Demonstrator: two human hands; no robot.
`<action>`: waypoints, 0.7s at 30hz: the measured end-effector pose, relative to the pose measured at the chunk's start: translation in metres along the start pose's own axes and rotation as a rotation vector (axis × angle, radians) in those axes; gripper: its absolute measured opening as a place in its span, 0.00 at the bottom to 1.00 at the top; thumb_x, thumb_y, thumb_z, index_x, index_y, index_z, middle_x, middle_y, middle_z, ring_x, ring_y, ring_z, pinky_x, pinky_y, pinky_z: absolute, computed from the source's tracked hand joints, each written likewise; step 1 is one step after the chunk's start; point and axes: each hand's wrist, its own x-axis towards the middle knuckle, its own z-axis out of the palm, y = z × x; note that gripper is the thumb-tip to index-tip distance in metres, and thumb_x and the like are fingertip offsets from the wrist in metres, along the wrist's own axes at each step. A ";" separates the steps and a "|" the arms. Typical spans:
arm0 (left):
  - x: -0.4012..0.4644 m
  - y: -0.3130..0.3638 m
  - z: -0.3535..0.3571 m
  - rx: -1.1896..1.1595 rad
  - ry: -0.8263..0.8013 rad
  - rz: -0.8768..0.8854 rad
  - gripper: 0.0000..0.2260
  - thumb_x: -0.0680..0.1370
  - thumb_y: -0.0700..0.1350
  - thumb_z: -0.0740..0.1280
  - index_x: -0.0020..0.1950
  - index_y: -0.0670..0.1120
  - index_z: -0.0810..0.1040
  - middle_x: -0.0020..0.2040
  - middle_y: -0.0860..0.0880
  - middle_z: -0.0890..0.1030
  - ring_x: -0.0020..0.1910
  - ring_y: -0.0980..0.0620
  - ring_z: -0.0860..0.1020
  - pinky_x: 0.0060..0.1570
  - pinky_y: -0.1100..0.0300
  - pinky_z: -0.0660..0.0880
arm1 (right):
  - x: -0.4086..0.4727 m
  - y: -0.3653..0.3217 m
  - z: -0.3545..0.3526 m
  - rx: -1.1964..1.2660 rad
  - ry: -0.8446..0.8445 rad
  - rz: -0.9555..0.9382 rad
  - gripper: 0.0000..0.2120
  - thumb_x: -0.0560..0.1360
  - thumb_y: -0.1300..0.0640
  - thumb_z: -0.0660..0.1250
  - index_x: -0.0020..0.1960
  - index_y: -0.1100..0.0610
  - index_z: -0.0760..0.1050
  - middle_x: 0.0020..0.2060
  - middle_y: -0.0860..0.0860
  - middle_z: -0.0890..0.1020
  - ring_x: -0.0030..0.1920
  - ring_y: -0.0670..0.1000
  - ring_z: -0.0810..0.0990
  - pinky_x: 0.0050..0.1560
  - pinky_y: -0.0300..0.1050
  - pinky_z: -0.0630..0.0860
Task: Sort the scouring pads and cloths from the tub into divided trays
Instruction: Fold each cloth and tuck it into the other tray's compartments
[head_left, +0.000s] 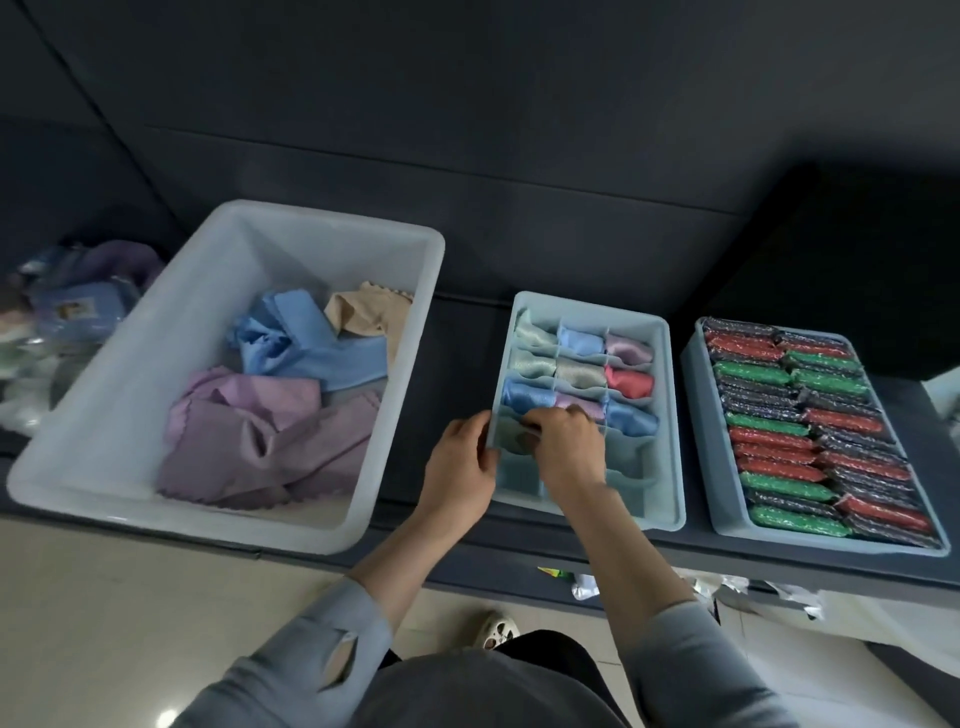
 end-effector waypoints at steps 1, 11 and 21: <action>0.000 0.002 -0.004 0.011 -0.020 0.018 0.21 0.79 0.40 0.64 0.73 0.47 0.68 0.65 0.46 0.72 0.59 0.49 0.76 0.60 0.62 0.71 | 0.000 0.000 0.000 0.015 0.001 0.007 0.13 0.76 0.59 0.67 0.56 0.45 0.81 0.47 0.54 0.83 0.48 0.57 0.81 0.42 0.44 0.72; 0.027 -0.024 -0.152 -0.099 0.109 0.276 0.16 0.78 0.39 0.67 0.64 0.49 0.77 0.59 0.53 0.78 0.55 0.61 0.77 0.53 0.75 0.71 | 0.005 -0.084 -0.055 0.327 0.491 -0.065 0.08 0.73 0.63 0.71 0.49 0.52 0.84 0.37 0.50 0.85 0.35 0.51 0.82 0.37 0.38 0.70; 0.078 -0.165 -0.245 0.167 -0.021 -0.043 0.19 0.76 0.39 0.69 0.67 0.42 0.76 0.63 0.43 0.80 0.62 0.44 0.78 0.57 0.57 0.71 | 0.087 -0.266 0.033 0.137 -0.124 -0.121 0.17 0.77 0.58 0.66 0.65 0.51 0.75 0.59 0.55 0.80 0.60 0.58 0.78 0.58 0.48 0.73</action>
